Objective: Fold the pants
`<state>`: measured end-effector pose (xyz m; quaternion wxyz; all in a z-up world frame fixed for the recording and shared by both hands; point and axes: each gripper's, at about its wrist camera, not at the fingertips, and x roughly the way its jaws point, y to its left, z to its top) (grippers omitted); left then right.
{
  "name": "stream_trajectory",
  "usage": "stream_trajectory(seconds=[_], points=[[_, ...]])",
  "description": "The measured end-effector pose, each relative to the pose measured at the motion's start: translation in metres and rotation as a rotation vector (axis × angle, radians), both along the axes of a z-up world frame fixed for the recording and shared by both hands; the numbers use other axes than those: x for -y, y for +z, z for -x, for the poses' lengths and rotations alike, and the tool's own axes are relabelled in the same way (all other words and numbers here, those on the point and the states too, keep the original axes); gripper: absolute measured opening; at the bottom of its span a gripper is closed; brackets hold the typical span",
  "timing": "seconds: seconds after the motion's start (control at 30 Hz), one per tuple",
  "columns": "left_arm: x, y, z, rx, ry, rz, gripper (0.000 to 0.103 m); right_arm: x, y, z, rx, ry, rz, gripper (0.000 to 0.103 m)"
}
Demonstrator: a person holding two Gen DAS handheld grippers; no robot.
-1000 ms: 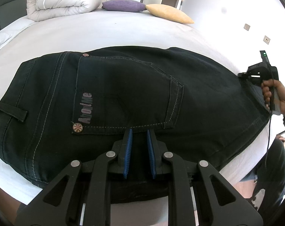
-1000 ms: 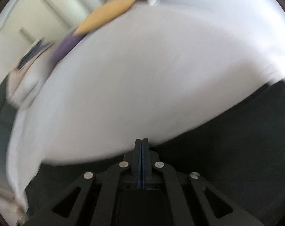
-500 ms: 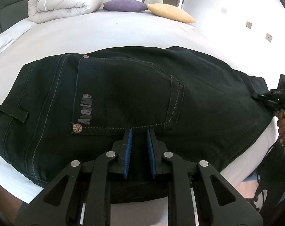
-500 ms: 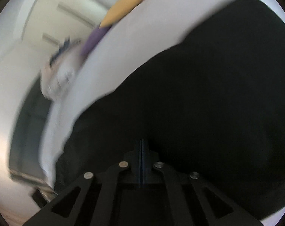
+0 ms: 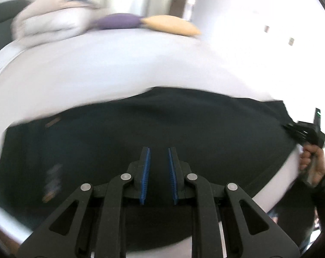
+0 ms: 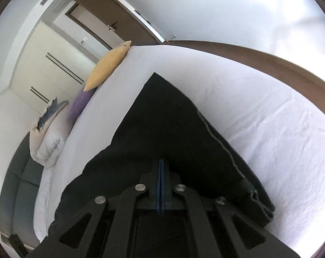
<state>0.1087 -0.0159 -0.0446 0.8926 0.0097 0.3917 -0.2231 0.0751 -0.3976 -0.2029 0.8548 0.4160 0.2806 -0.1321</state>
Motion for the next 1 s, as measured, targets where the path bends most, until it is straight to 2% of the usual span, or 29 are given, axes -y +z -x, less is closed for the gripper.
stream_trajectory(seconds=[0.1, 0.13, 0.2, 0.27, 0.4, 0.47, 0.53, 0.63, 0.67, 0.73, 0.83, 0.9, 1.0], points=[[0.058, -0.015, -0.030, -0.048, -0.137, 0.005, 0.016, -0.002, -0.003, -0.007, -0.004, 0.012, -0.001, 0.000], [0.065, -0.021, -0.038, -0.063, -0.145, 0.000, 0.016, 0.002, -0.006, 0.008, -0.001, 0.015, -0.003, 0.000], [0.070, -0.039, -0.057, -0.117, -0.137, -0.023, 0.016, 0.001, -0.003, -0.006, -0.003, 0.016, -0.002, 0.000], [0.052, -0.050, -0.066, -0.134, -0.129, 0.006, 0.016, 0.005, 0.002, 0.015, -0.002, 0.017, 0.000, 0.000], [-0.017, -0.053, -0.071, -0.134, -0.037, 0.034, 0.016, 0.004, 0.006, 0.018, -0.006, 0.012, 0.006, 0.000], [-0.048, -0.052, -0.071, -0.144, -0.030, 0.112, 0.016, 0.004, 0.006, 0.021, -0.012, 0.009, 0.013, 0.000], [-0.079, -0.051, -0.070, -0.119, 0.042, 0.070, 0.016, 0.002, 0.009, 0.017, -0.019, 0.009, 0.019, 0.000], [-0.124, -0.053, -0.065, -0.105, 0.101, 0.085, 0.016, 0.000, 0.010, 0.016, -0.033, 0.005, 0.031, 0.000], [-0.137, -0.054, -0.062, -0.103, 0.097, 0.117, 0.016, -0.001, 0.011, 0.015, -0.040, 0.004, 0.040, 0.000], [-0.150, -0.054, -0.059, -0.097, 0.085, 0.152, 0.016, -0.003, 0.013, 0.013, -0.053, 0.001, 0.051, 0.000], [-0.143, -0.051, -0.052, -0.053, 0.081, 0.094, 0.016, -0.005, 0.020, 0.013, -0.079, 0.000, 0.062, 0.000], [-0.152, -0.063, -0.042, -0.033, 0.103, 0.092, 0.016, -0.012, 0.033, 0.016, -0.111, -0.016, 0.065, 0.003], [-0.155, -0.072, -0.037, -0.020, 0.139, 0.142, 0.016, -0.044, 0.063, 0.010, -0.061, 0.048, 0.075, 0.004]])
